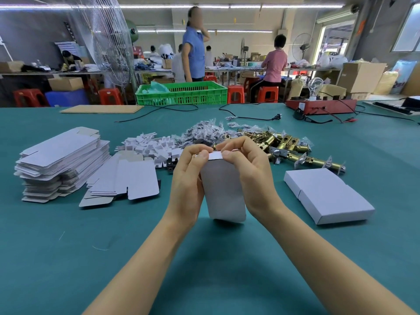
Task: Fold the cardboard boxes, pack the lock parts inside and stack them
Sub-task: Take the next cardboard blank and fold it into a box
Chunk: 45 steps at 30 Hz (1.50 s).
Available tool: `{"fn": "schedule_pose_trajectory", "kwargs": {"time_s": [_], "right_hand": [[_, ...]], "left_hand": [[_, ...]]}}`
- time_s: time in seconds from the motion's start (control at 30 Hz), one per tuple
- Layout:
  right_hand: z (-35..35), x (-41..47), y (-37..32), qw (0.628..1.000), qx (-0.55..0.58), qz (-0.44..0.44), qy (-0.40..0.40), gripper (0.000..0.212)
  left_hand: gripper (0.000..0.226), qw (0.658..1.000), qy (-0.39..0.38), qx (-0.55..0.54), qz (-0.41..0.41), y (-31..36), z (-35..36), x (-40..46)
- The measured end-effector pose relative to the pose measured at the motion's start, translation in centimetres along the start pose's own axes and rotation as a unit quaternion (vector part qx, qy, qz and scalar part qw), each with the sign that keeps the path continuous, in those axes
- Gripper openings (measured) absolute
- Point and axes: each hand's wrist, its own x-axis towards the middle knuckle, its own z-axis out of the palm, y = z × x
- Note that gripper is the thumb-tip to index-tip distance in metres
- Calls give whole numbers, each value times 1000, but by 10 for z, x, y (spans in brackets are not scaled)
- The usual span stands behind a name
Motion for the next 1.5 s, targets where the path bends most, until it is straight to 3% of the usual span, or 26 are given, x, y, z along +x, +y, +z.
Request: {"fn": "schedule_pose_trajectory", "kwargs": {"time_s": [0.17,0.4,0.5,1.5], "right_hand": [[1,0,3,1000,-25,-5,19,6],[7,-3,10,997,-60,1,40,21],[8,-4,12,997,-74,-16,32,11],[10,-5,5,998,21,-9,57,12]], "left_hand": [[26,999,34,23,13,-6,-2,0],[11,993,72,76,51,-11,-7,3],[13,991,76,90,64,-11,-6,2],[12,995,70,55,40,-2,2,-3]]}}
